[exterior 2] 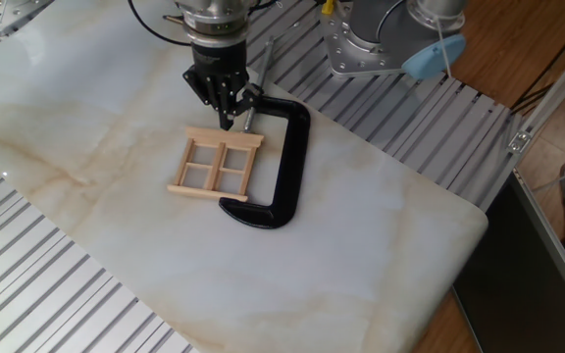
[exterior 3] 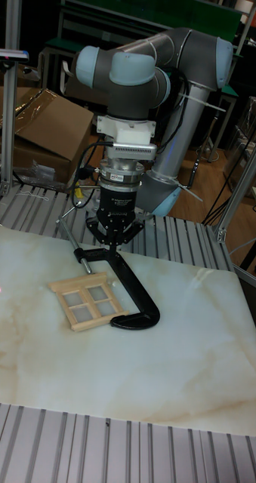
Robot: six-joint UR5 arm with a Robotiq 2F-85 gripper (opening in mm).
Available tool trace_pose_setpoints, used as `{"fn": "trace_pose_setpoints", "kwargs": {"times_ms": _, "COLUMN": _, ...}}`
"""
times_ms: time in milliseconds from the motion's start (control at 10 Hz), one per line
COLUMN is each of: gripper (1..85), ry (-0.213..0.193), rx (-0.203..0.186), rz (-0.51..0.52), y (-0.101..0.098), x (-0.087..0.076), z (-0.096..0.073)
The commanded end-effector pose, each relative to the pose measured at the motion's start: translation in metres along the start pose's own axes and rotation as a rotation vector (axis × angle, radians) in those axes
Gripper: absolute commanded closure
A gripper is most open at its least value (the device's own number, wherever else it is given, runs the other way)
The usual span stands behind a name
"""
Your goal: Open a sliding window
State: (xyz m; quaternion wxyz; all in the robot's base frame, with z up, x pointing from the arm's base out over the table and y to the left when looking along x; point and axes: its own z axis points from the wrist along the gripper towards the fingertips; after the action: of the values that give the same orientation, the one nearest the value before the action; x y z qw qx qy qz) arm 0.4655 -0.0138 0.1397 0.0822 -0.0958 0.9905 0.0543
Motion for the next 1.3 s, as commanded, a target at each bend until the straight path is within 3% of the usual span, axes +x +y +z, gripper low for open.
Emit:
{"fn": "trace_pose_setpoints", "kwargs": {"times_ms": 0, "gripper": 85.0, "ry": -0.012, "rx": -0.019, "rz": -0.006, "y": -0.003, "x": 0.017, "z": 0.000}}
{"fn": "trace_pose_setpoints", "kwargs": {"times_ms": 300, "gripper": 85.0, "ry": -0.008, "rx": -0.039, "rz": 0.007, "y": 0.002, "x": 0.021, "z": -0.002}}
{"fn": "trace_pose_setpoints", "kwargs": {"times_ms": 400, "gripper": 85.0, "ry": -0.002, "rx": -0.027, "rz": 0.017, "y": -0.002, "x": 0.025, "z": -0.002}}
{"fn": "trace_pose_setpoints", "kwargs": {"times_ms": 500, "gripper": 85.0, "ry": -0.015, "rx": 0.009, "rz": 0.015, "y": -0.012, "x": 0.025, "z": -0.002}}
{"fn": "trace_pose_setpoints", "kwargs": {"times_ms": 700, "gripper": 85.0, "ry": -0.036, "rx": 0.056, "rz": 0.024, "y": -0.024, "x": 0.018, "z": -0.005}}
{"fn": "trace_pose_setpoints", "kwargs": {"times_ms": 1200, "gripper": 85.0, "ry": -0.040, "rx": 0.031, "rz": 0.062, "y": -0.018, "x": 0.016, "z": -0.002}}
